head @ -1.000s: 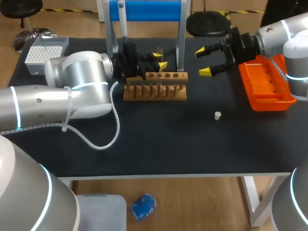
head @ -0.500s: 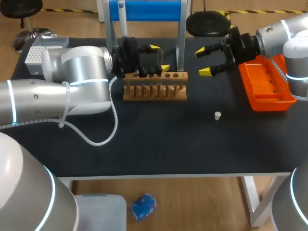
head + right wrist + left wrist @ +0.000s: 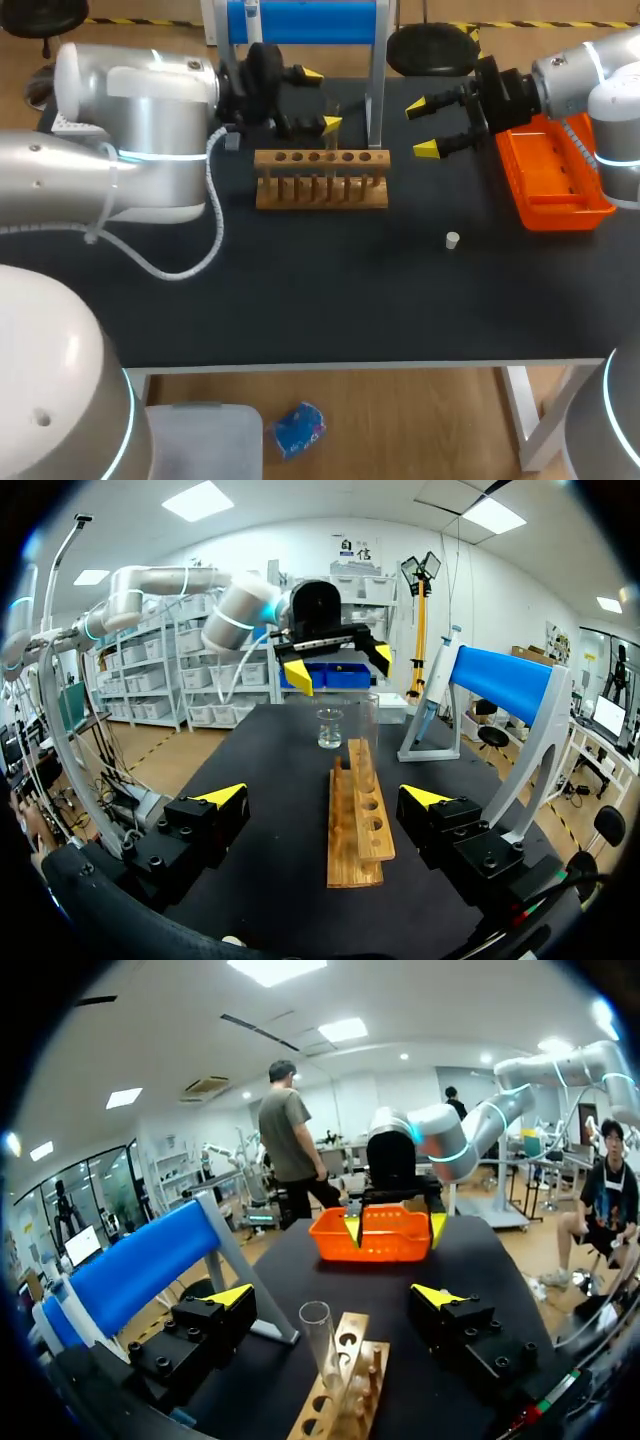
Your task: Invert the test tube, pick up the pipette, mount the tip to pipette, aspirate from beaker and dispense into the tube, eject the tip, return the pipette, and cap with the stopper.
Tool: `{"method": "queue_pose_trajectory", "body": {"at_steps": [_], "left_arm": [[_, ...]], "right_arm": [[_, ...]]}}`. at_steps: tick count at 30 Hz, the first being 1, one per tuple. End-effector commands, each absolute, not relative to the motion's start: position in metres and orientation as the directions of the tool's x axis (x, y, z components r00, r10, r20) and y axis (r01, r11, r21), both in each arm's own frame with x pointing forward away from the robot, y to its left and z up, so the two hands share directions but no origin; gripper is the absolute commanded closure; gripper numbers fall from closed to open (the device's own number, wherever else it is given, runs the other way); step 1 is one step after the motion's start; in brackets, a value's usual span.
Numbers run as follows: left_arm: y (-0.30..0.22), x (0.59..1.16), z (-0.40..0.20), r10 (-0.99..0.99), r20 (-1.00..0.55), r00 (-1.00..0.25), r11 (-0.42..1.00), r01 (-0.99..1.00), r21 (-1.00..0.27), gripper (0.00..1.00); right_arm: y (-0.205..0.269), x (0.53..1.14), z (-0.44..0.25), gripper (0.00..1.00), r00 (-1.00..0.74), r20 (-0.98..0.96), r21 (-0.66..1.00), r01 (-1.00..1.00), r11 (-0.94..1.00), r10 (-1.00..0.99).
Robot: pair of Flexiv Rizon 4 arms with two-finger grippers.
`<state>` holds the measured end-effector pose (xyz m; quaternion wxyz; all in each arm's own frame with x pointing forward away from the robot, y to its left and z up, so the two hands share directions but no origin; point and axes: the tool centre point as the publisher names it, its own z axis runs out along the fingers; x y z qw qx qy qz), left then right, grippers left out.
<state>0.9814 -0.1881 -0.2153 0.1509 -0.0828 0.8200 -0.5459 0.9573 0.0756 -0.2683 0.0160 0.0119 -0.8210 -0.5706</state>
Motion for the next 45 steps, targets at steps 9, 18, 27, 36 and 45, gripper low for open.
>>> {"method": "queue_pose_trajectory", "body": {"at_steps": [9,18,27,36,45], "left_arm": [[-0.115,0.938,-0.174,-0.281,-0.175,-0.944,0.559,-0.013,-0.829,0.00],[-0.115,0.938,-0.174,-0.281,-0.175,-0.944,0.559,-0.013,-0.829,0.00],[-0.115,0.938,-0.174,-0.281,-0.175,-0.944,0.559,-0.013,-0.829,0.00],[-0.078,0.958,-0.181,-0.366,-0.153,-0.918,0.538,-0.074,-0.840,0.00],[0.006,0.985,-0.191,-0.523,-0.177,-0.834,0.546,-0.169,-0.820,0.00]], "right_arm": [[0.075,0.957,-0.269,0.00,-0.999,0.012,0.937,-0.002,0.349,-0.039],[0.075,0.957,-0.269,0.00,-0.999,0.012,0.937,-0.002,0.349,-0.039],[0.075,0.957,-0.269,0.00,-0.999,0.012,0.937,-0.002,0.349,-0.039],[0.075,0.957,-0.269,0.00,-0.999,0.012,0.937,-0.002,0.349,-0.039],[0.075,0.957,-0.269,0.00,-0.999,0.012,0.937,-0.002,0.349,-0.039]]}}
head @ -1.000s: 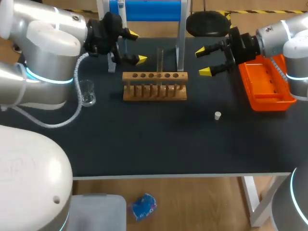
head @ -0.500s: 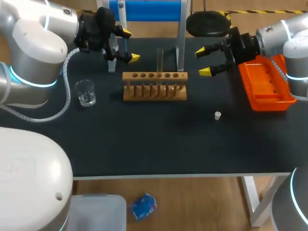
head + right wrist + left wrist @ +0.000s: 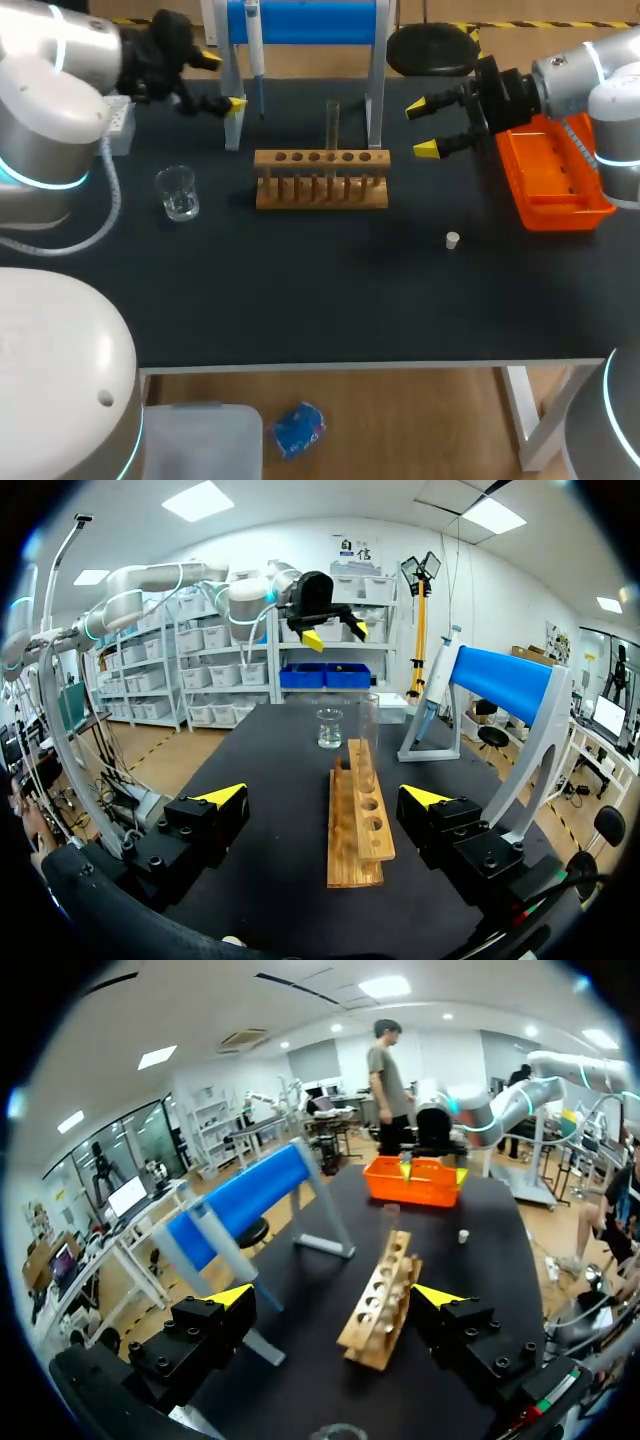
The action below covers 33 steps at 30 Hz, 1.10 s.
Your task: Invert the test tube, pick up the pipette, mount the tip to pipette, aspirate from beaker and dispense into the tube, eject the tip, return the pipette, and cap with the stopper.
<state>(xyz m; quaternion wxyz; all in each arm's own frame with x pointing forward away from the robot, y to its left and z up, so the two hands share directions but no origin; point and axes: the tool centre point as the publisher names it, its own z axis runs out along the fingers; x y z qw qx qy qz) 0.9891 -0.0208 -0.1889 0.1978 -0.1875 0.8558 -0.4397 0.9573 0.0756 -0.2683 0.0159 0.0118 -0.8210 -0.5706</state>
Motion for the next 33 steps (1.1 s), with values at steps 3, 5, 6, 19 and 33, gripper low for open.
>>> {"method": "queue_pose_trajectory", "body": {"at_steps": [3,5,6,19,33], "left_arm": [[0.032,0.991,-0.195,-0.558,-0.174,-0.811,0.541,-0.197,-0.818,0.00],[0.047,0.993,-0.197,-0.580,-0.168,-0.797,0.533,-0.215,-0.818,0.00],[0.056,0.994,-0.198,-0.598,-0.166,-0.784,0.531,-0.232,-0.815,0.00],[0.077,0.993,-0.203,-0.658,-0.177,-0.732,0.536,-0.291,-0.792,0.00],[0.111,1.006,-0.207,-0.729,-0.190,-0.658,0.516,-0.344,-0.785,0.00]], "right_arm": [[0.075,0.957,-0.269,0.00,-0.999,0.012,0.937,-0.002,0.349,-0.039],[0.075,0.957,-0.269,0.00,-0.999,0.012,0.937,-0.002,0.349,-0.039],[0.075,0.957,-0.269,0.00,-0.999,0.012,0.937,-0.002,0.349,-0.039],[0.075,0.957,-0.269,0.00,-0.999,0.012,0.937,-0.002,0.349,-0.039],[0.075,0.957,-0.269,0.00,-0.999,0.012,0.937,-0.002,0.349,-0.039]]}}
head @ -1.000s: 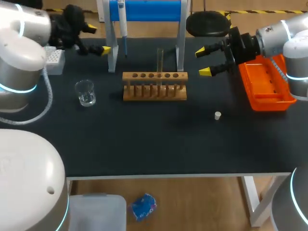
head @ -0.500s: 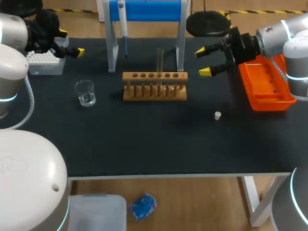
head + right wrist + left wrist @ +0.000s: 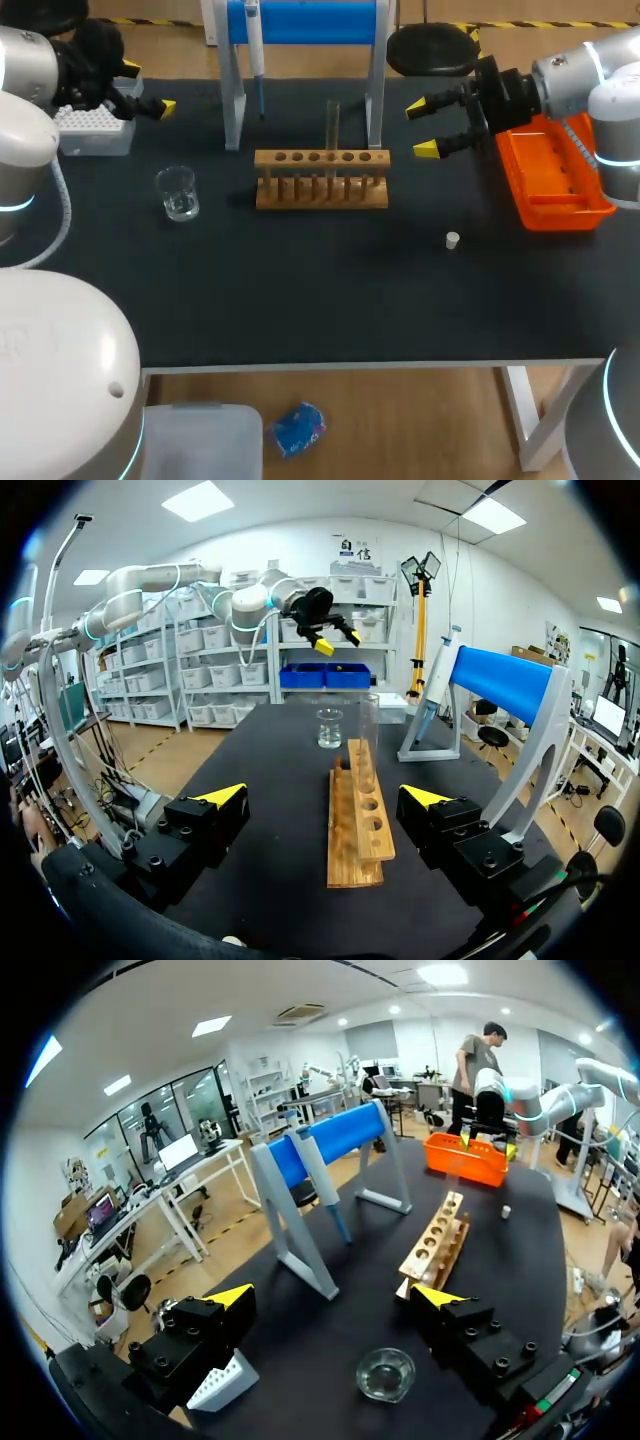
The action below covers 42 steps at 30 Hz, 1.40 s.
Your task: Invert the test tube, pick up the pipette, mount the tip to pipette, aspirate from beaker and dispense into the tube, eject the tip, return the pipette, and cap with the stopper.
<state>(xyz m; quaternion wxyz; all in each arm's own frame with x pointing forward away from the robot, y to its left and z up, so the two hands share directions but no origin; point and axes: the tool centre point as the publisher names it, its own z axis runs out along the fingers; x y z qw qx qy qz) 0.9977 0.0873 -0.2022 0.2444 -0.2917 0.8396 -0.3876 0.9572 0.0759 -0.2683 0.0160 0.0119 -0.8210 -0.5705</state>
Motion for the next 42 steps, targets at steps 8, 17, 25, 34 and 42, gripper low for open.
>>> {"method": "queue_pose_trajectory", "body": {"at_steps": [8,17,25,34,42], "left_arm": [[0.191,1.036,-0.221,-0.846,-0.232,-0.481,0.471,-0.466,-0.749,0.00],[0.243,1.074,-0.242,-0.942,-0.213,-0.259,0.329,-0.600,-0.729,0.00],[0.244,1.083,-0.251,-0.961,-0.180,-0.212,0.277,-0.665,-0.693,0.00],[0.244,1.083,-0.251,-0.961,-0.180,-0.212,0.277,-0.665,-0.693,0.00],[0.246,1.089,-0.257,-0.960,-0.195,-0.200,0.280,-0.661,-0.696,0.00]], "right_arm": [[0.075,0.957,-0.269,0.00,-0.999,0.012,0.937,-0.002,0.349,-0.039],[0.075,0.957,-0.269,0.00,-0.999,0.012,0.937,-0.002,0.349,-0.039],[0.075,0.957,-0.269,0.00,-0.999,0.012,0.937,-0.002,0.349,-0.039],[0.075,0.957,-0.269,0.00,-0.999,0.012,0.937,-0.002,0.349,-0.039],[0.075,0.957,-0.269,0.00,-0.999,0.012,0.937,-0.002,0.349,-0.039]]}}
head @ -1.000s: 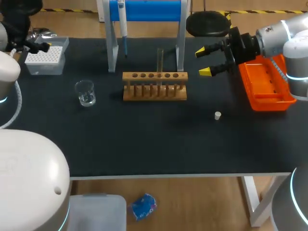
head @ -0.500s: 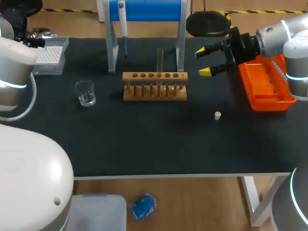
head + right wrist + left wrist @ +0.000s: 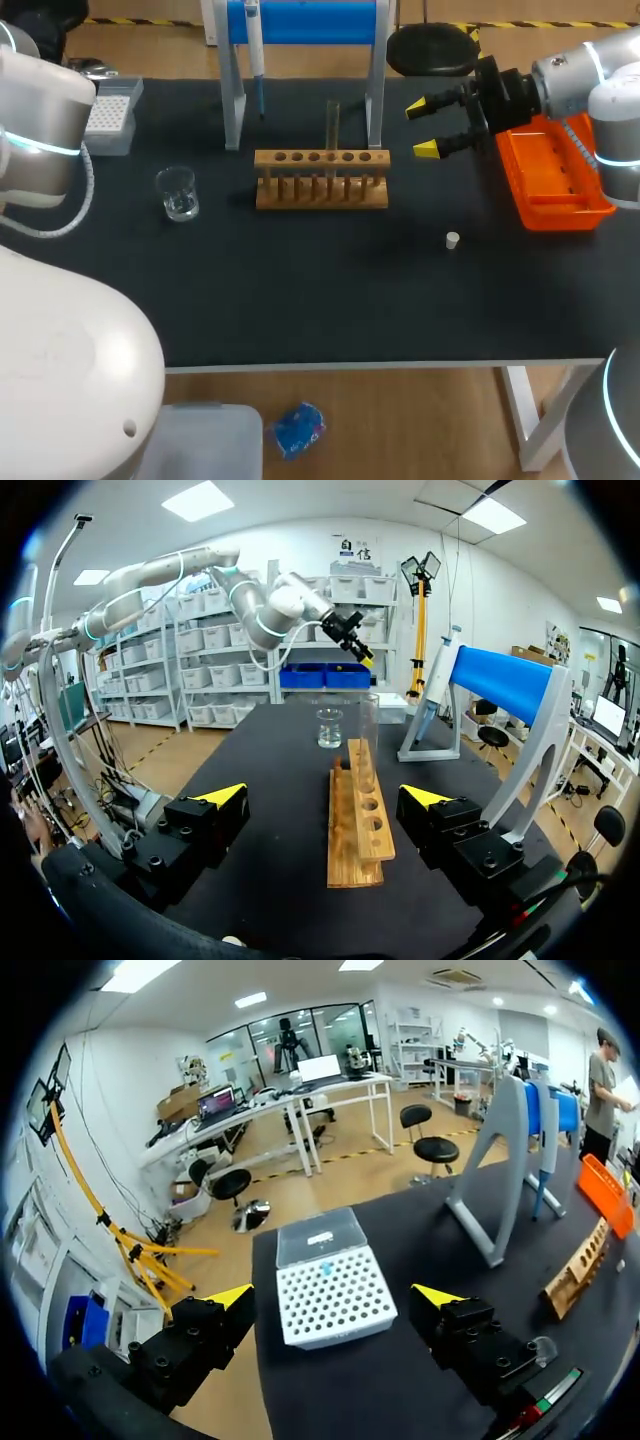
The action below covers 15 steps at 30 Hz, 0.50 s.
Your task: Invert the test tube, pick up the pipette, mount the tip to pipette, aspirate from beaker and dispense into the tube, eject the tip, return the pipette, and cap with the stopper.
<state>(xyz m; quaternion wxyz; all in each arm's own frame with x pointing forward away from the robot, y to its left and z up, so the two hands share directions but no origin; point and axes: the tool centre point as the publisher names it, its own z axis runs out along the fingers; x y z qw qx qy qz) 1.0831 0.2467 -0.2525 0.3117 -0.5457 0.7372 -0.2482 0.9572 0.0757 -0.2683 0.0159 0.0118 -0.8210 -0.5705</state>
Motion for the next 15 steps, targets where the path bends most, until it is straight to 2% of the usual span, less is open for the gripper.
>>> {"method": "queue_pose_trajectory", "body": {"at_steps": [1,15], "left_arm": [[0.246,1.090,-0.257,-0.955,-0.209,-0.210,0.296,-0.653,-0.697,0.00],[0.246,1.102,-0.282,-0.973,-0.135,-0.186,0.225,-0.660,-0.717,0.00]], "right_arm": [[0.075,0.957,-0.269,0.00,-0.999,0.012,0.937,-0.002,0.349,-0.039],[0.075,0.957,-0.269,0.00,-0.999,0.012,0.937,-0.002,0.349,-0.039]]}}
